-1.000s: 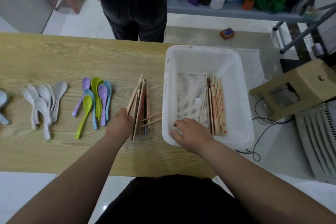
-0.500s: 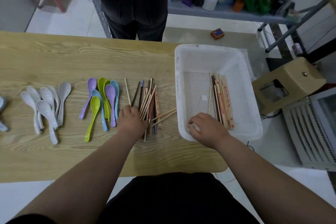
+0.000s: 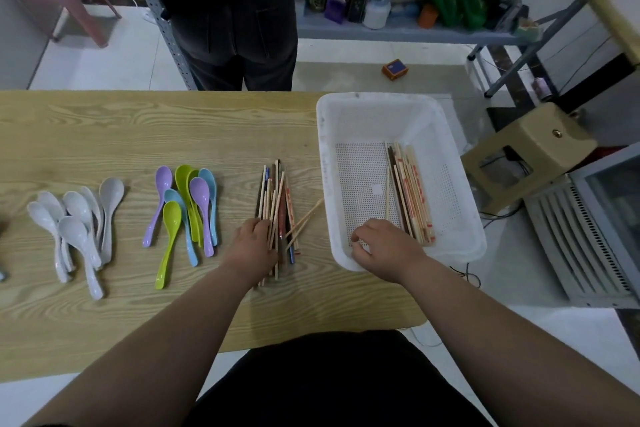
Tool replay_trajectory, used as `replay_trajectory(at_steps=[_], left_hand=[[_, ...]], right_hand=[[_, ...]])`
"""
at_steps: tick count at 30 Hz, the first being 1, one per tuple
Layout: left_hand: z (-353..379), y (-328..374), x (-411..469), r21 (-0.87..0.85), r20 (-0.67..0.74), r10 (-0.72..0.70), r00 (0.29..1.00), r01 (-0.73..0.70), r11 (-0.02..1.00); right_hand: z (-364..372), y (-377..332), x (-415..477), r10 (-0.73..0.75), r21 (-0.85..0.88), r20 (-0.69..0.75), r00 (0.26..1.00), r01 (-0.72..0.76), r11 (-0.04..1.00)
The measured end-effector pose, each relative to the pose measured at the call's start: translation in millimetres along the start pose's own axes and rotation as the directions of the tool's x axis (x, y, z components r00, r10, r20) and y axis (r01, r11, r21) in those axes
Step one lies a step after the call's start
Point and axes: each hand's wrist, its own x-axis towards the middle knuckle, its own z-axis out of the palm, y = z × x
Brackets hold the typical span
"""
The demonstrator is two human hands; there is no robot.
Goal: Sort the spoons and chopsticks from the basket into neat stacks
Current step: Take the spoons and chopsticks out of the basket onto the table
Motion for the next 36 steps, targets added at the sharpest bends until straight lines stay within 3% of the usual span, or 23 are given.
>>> replay_trajectory(at_steps=[7, 14, 18, 20, 23, 25, 28, 30, 33, 36], left_hand=[[-1, 3, 2, 0.015, -0.014, 0.012, 1.0, -0.011, 1.0], [-5, 3, 9, -0.083, -0.061, -0.047, 0.997, 0.041, 0.996], [-9, 7, 13, -0.141, -0.089, -0.129, 0.988, 0.116, 0.983], [-14, 21, 12, -0.162, -0.178, -0.13, 0.975, 0.101, 0.982], [-20, 62, 8, -0.214, -0.428, -0.033, 0.903, -0.066, 0.975], [-21, 94, 5, -0.164, -0.52, 0.126, 0.845, -0.244, 0.956], [-7, 130, 5, 0.012, -0.44, 0.39, 0.809, -0.429, 0.903], [8, 148, 4, 0.123, -0.315, 0.478, 0.82, -0.464, 0.877], [24, 158, 7, 0.295, -0.209, 0.481, 0.851, -0.414, 0.861], [26, 156, 9, 0.323, -0.213, 0.453, 0.866, -0.375, 0.869]], right_hand=[[2, 3, 1, -0.032, 0.007, -0.031, 0.999, 0.032, 0.999], [1, 7, 3, -0.033, 0.067, -0.009, 0.999, 0.034, 0.997], [-2, 17, 9, 0.056, 0.223, -0.094, 0.994, -0.034, 0.974], [-9, 29, 12, 0.15, 0.258, -0.145, 0.978, -0.109, 0.96], [-21, 58, 18, 0.244, 0.177, -0.13, 0.961, -0.22, 0.959], [-26, 76, 25, 0.279, 0.139, -0.094, 0.956, -0.265, 0.954], [-28, 93, 40, 0.322, 0.091, -0.043, 0.946, -0.317, 0.944], [-26, 98, 48, 0.344, 0.032, -0.039, 0.938, -0.343, 0.939], [-18, 104, 57, 0.293, -0.057, -0.054, 0.955, -0.296, 0.954], [-10, 110, 62, 0.199, -0.097, -0.091, 0.976, -0.207, 0.974]])
